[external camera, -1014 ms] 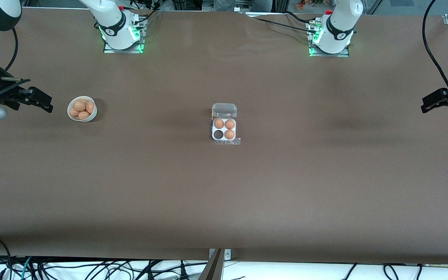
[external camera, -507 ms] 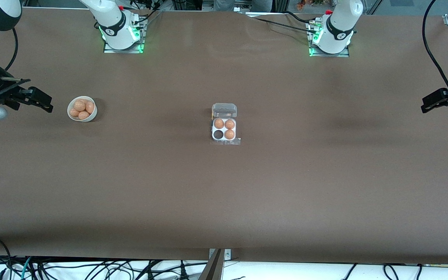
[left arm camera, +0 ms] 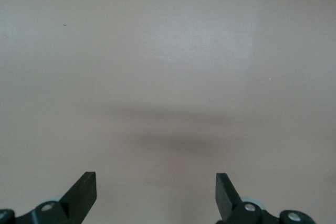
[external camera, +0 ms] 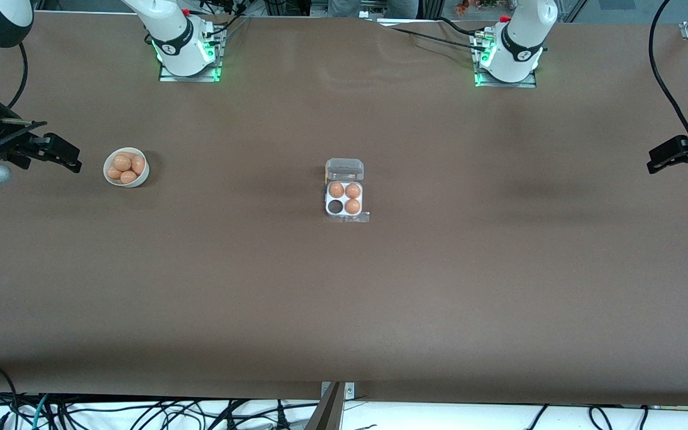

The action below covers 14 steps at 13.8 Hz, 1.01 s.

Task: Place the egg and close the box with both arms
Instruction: 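Reach the right gripper down to the white bowl of eggs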

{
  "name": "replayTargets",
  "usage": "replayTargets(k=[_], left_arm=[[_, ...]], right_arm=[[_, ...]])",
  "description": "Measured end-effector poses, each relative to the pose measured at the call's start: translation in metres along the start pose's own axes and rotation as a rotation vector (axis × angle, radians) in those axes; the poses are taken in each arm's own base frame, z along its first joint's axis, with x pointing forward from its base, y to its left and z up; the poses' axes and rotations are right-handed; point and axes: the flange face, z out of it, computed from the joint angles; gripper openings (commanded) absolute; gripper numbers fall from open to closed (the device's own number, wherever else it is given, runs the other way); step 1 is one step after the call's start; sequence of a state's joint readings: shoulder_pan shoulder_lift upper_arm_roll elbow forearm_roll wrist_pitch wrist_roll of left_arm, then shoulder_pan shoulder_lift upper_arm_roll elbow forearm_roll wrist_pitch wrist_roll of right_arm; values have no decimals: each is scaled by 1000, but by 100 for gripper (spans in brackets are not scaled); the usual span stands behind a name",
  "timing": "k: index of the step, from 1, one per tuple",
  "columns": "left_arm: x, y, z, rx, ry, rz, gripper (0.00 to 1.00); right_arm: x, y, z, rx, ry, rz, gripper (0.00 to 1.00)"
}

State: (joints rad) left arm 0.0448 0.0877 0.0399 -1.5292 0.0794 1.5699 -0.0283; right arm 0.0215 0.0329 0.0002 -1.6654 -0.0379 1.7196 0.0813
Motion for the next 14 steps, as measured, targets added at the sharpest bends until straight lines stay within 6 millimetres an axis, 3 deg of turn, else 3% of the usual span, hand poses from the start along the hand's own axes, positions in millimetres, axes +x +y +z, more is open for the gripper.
replayTargets(k=[3,5,10,14], left_arm=[[0,0,0,0,0,0,100],[0,0,0,0,0,0,100],[0,0,0,0,1,0,100],[0,5,-1,-44,1,-1,100]], right_arm=[[0,-1,6,-1,-14,-9,100],[3,-7,24,-5,-63,-21,100],[14,-22,124,-72,-279,-62,100],[2,-17,177,-130,-295,-90,100]])
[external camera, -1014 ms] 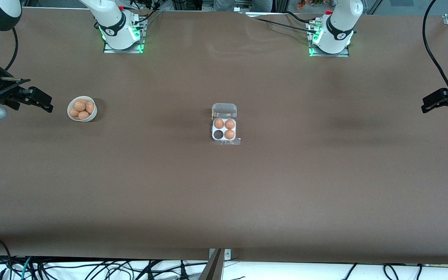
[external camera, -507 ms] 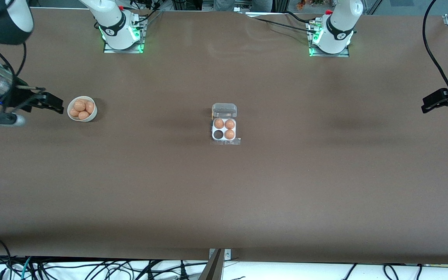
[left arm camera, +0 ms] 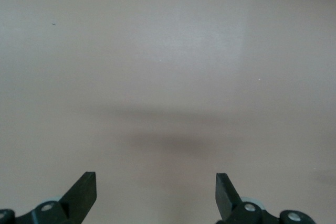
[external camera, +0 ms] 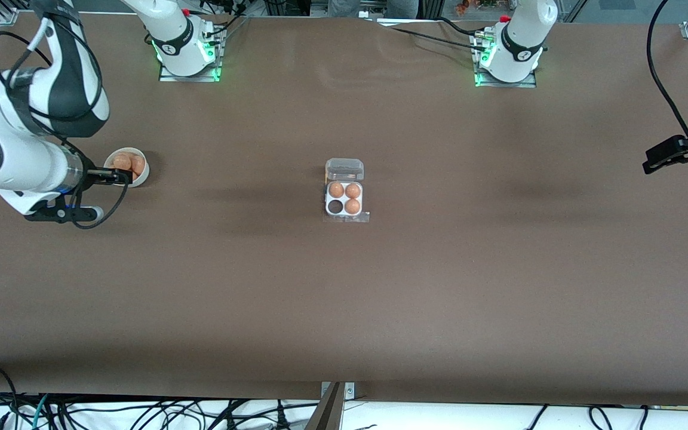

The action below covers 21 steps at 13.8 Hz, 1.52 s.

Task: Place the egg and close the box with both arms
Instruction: 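Reach the right gripper down to the white bowl of eggs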

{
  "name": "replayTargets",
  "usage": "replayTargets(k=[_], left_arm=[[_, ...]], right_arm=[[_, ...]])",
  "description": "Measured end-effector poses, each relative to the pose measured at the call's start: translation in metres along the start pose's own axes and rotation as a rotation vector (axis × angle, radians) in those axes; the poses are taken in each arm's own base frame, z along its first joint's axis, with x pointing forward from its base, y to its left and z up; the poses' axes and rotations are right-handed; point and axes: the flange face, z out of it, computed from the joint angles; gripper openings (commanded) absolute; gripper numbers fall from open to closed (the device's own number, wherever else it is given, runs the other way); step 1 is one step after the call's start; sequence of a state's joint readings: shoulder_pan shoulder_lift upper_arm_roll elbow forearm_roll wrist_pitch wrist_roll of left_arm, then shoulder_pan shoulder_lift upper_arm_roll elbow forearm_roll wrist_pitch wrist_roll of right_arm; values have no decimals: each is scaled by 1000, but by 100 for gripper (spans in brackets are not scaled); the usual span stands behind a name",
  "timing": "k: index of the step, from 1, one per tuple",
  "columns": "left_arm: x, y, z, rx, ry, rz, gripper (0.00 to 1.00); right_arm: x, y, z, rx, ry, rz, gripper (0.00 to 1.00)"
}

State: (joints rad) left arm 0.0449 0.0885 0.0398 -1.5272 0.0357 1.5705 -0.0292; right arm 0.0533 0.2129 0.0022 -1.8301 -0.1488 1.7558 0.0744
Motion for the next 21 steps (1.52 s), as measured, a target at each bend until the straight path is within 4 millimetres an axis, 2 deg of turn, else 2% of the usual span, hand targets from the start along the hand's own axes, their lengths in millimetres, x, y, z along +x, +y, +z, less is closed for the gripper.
replayTargets(k=[4,7,11,14,18,21], left_arm=[[0,0,0,-2,0,0,100],[0,0,0,-2,0,0,100],[0,0,0,-2,0,-1,100],[0,-1,0,-2,0,-3,100],[0,-2,0,-2,0,-4,100],[0,-2,0,-2,0,-4,100]], right_arm=[[-28,-3,60,-9,100,-23,100],[-51,11,104,-8,143,-12,100],[-69,29,149,-36,129,-17,100],[-77,42,171,-39,82,1,100],[-76,40,192,-41,36,-5,100],[-76,39,198,-41,22,-8,99]])
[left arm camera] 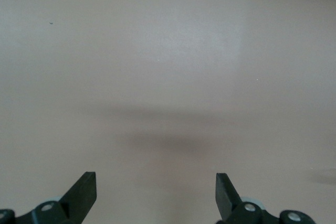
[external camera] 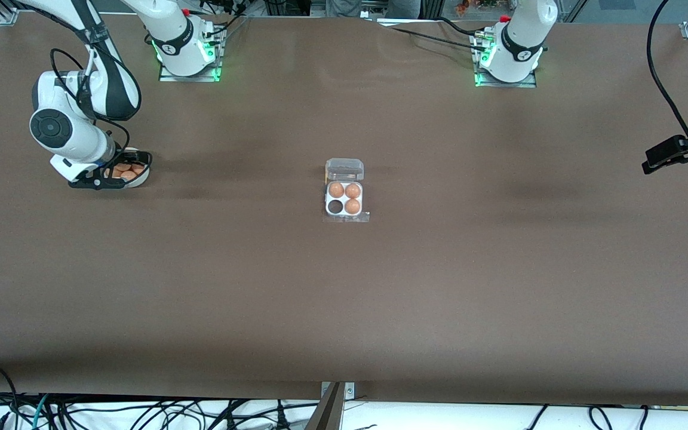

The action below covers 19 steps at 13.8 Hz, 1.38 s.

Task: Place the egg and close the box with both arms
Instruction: 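Reach the right gripper down to the white bowl of eggs, then grasp one brown egg from the bowl with the right gripper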

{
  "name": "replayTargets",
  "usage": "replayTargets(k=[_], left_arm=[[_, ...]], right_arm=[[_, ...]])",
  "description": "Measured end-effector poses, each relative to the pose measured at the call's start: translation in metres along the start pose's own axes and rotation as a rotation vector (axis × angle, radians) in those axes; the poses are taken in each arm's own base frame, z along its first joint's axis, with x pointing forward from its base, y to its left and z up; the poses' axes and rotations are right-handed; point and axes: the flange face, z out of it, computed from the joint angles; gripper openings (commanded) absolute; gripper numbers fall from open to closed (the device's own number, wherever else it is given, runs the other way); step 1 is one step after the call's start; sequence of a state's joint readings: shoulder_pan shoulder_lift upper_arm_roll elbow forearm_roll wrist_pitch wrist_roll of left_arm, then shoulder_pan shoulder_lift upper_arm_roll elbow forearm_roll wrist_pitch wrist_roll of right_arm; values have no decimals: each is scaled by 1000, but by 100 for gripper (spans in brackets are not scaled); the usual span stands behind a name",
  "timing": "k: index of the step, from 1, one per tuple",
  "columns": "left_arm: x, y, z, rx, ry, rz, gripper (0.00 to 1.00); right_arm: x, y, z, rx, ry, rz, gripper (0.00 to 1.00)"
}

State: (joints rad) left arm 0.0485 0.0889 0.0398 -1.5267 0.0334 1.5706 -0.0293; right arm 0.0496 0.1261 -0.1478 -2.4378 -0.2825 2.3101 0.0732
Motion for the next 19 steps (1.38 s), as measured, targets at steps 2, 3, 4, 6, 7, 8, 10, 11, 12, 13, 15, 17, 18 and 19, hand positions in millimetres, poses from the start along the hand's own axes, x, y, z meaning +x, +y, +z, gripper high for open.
replayTargets(k=[2,3,4,6,7,8,10,11,12,13,15,17,18,19], left_arm=[[0,0,0,0,0,0,100],[0,0,0,0,0,0,100],[0,0,0,0,0,0,100],[0,0,-1,0,1,0,100],[0,0,-1,0,2,0,100],[0,0,-1,0,3,0,100],[0,0,-2,0,4,0,100],[0,0,-2,0,4,0,100],[0,0,-2,0,4,0,100],[0,0,-3,0,5,0,100],[0,0,-9,-1,20,-1,100],[0,-1,-18,-1,37,-1,100],[1,-1,-19,-1,40,-1,100],[1,-1,-19,-1,41,-1,100]], right_arm=[[0,0,1,-4,-3,-4,98],[0,1,3,-11,-5,-10,95],[0,2,4,-17,-9,-13,95],[0,4,7,-28,-14,-20,88],[-1,6,8,-32,-15,-22,80],[-1,7,9,-34,-17,-21,72],[-1,8,10,-35,-19,-20,61],[-1,8,10,-35,-19,-21,56],[-1,8,10,-35,-20,-20,54],[-1,8,10,-36,-20,-21,53],[-1,8,11,-36,-20,-21,49],[-1,8,11,-37,-22,-22,44],[-1,8,11,-37,-22,-22,42],[-1,8,11,-37,-22,-22,38]])
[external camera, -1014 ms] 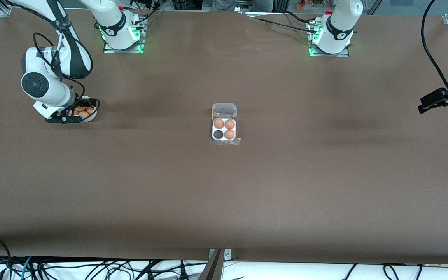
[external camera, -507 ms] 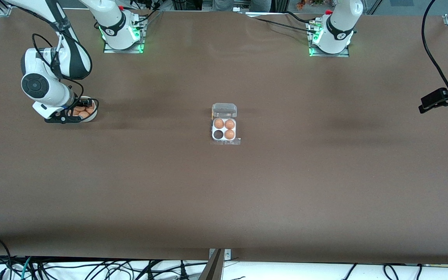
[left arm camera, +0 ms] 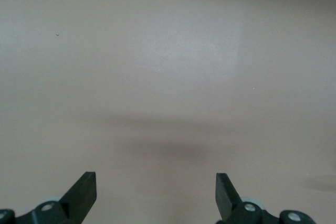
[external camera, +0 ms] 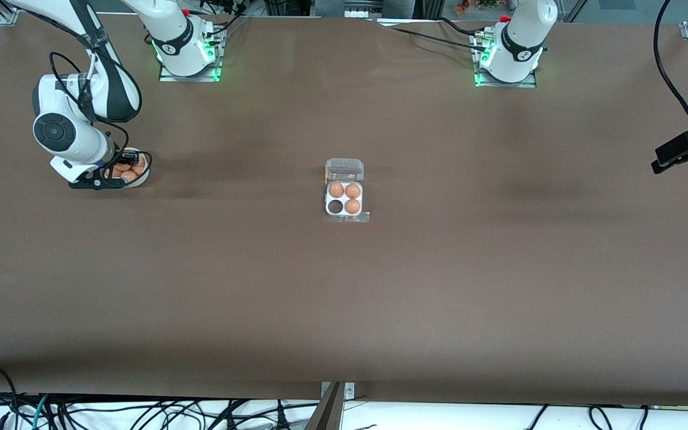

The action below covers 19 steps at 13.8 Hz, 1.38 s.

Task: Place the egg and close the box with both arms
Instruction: 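Grasp one brown egg from the bowl with the right gripper, then carry the egg to the clear egg box and lower it into a slot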

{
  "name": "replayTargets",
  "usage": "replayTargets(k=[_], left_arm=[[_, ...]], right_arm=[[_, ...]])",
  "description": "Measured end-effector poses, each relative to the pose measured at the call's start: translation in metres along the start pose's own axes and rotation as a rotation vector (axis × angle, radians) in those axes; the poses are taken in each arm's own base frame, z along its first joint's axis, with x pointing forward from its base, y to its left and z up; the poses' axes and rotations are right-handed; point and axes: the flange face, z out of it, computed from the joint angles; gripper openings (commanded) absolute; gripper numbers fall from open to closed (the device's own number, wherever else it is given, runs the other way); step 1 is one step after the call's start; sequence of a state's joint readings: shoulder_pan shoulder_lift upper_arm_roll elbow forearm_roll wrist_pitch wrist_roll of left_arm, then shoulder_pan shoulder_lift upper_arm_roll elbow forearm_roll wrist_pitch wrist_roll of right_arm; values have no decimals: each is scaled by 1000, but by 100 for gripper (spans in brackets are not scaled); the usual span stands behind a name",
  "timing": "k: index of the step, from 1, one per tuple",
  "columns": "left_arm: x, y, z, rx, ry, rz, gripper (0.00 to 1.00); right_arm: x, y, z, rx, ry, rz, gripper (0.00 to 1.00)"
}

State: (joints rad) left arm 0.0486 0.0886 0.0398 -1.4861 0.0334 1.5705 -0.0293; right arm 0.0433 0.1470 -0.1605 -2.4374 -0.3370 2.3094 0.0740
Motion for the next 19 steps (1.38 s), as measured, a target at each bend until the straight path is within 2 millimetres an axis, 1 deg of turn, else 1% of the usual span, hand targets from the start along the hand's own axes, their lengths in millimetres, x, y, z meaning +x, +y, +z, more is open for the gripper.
replayTargets(k=[3,6,10,13,15,17,19], left_arm=[[0,0,0,0,0,0,100],[0,0,0,0,0,0,100],[1,0,1,0,-2,0,100],[2,0,3,0,-6,0,100],[2,0,5,1,-8,0,100],[2,0,5,1,-8,0,100],[2,0,5,1,-9,0,100]], right_arm=[[0,0,0,0,0,0,32],[0,0,0,0,0,0,28],[4,4,-8,-7,-12,6,28],[11,10,-24,-20,-30,14,27],[17,9,-36,-30,-35,11,26],[25,-1,-55,-44,-36,-6,25],[34,-22,-82,-60,-42,-3,25]])
